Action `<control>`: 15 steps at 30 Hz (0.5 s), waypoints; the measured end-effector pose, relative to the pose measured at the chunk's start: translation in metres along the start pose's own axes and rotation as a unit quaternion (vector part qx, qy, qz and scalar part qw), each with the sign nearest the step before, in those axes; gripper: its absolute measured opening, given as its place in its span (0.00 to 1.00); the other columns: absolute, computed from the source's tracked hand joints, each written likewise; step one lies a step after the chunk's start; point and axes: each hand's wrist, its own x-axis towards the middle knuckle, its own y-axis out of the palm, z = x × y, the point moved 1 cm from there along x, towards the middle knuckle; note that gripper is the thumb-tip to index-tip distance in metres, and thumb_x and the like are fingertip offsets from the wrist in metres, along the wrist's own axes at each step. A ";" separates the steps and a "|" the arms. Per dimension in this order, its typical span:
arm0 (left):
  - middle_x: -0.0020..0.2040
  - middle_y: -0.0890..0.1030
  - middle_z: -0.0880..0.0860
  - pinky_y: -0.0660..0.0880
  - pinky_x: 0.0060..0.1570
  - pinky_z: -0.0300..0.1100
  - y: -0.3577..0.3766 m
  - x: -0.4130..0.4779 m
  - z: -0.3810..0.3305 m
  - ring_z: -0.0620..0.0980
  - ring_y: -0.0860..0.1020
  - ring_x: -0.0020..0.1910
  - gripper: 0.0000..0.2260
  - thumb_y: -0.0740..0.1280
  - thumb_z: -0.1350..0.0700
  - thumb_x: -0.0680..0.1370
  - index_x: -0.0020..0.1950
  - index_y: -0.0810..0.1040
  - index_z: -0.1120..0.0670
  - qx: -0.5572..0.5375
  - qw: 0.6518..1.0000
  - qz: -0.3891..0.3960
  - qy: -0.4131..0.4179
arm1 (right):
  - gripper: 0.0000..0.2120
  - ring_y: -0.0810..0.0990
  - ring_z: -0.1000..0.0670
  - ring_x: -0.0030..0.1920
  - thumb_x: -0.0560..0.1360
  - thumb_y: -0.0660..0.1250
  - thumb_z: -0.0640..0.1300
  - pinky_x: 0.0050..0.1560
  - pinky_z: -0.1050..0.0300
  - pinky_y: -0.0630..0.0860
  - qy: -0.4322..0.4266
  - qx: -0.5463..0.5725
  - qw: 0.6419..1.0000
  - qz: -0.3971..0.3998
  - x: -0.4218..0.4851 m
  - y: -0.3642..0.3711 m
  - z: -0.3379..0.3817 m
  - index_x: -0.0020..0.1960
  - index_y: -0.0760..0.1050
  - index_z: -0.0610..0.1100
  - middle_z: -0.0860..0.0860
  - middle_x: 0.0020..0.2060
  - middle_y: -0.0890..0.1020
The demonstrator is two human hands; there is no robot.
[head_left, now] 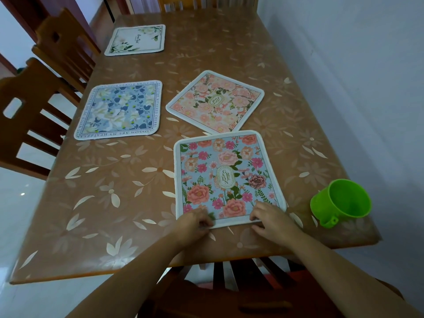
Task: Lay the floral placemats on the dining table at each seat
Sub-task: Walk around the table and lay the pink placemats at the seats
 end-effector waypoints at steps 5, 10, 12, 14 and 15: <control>0.48 0.81 0.51 0.72 0.55 0.43 0.005 -0.006 0.008 0.49 0.76 0.52 0.06 0.73 0.59 0.69 0.44 0.82 0.52 -0.028 0.999 -0.021 -0.014 | 0.07 0.70 0.50 0.57 0.71 0.67 0.44 0.56 0.57 0.66 0.037 0.059 0.997 -0.045 -0.007 0.004 -0.001 0.49 0.75 0.44 0.49 0.51 0.76; 0.45 0.81 0.47 0.72 0.48 0.41 0.004 -0.007 0.009 0.44 0.75 0.44 0.05 0.73 0.56 0.68 0.42 0.83 0.48 -0.023 0.999 -0.026 -0.030 | 0.05 0.71 0.50 0.53 0.71 0.67 0.43 0.52 0.61 0.64 0.050 0.072 0.995 -0.047 -0.004 0.005 0.001 0.47 0.76 0.44 0.49 0.49 0.76; 0.46 0.81 0.47 0.70 0.47 0.37 0.005 -0.009 0.009 0.42 0.74 0.45 0.05 0.73 0.55 0.68 0.42 0.83 0.47 -0.010 0.999 -0.026 -0.032 | 0.05 0.72 0.51 0.52 0.71 0.67 0.43 0.51 0.62 0.63 0.045 0.068 0.996 -0.044 -0.005 0.006 0.001 0.46 0.75 0.44 0.50 0.48 0.75; 0.47 0.82 0.47 0.69 0.47 0.36 0.005 -0.011 0.008 0.42 0.75 0.47 0.05 0.73 0.55 0.68 0.42 0.83 0.47 -0.004 0.999 -0.027 -0.032 | 0.04 0.72 0.52 0.50 0.71 0.67 0.42 0.50 0.64 0.62 0.046 0.068 0.996 -0.046 -0.007 0.008 0.002 0.46 0.76 0.44 0.50 0.47 0.75; 0.47 0.82 0.47 0.69 0.48 0.36 0.005 -0.012 0.008 0.43 0.76 0.48 0.05 0.73 0.55 0.68 0.42 0.83 0.47 -0.002 0.999 -0.025 -0.030 | 0.04 0.72 0.52 0.49 0.71 0.67 0.42 0.50 0.64 0.62 0.047 0.070 0.995 -0.047 -0.008 0.009 0.002 0.45 0.76 0.43 0.50 0.46 0.75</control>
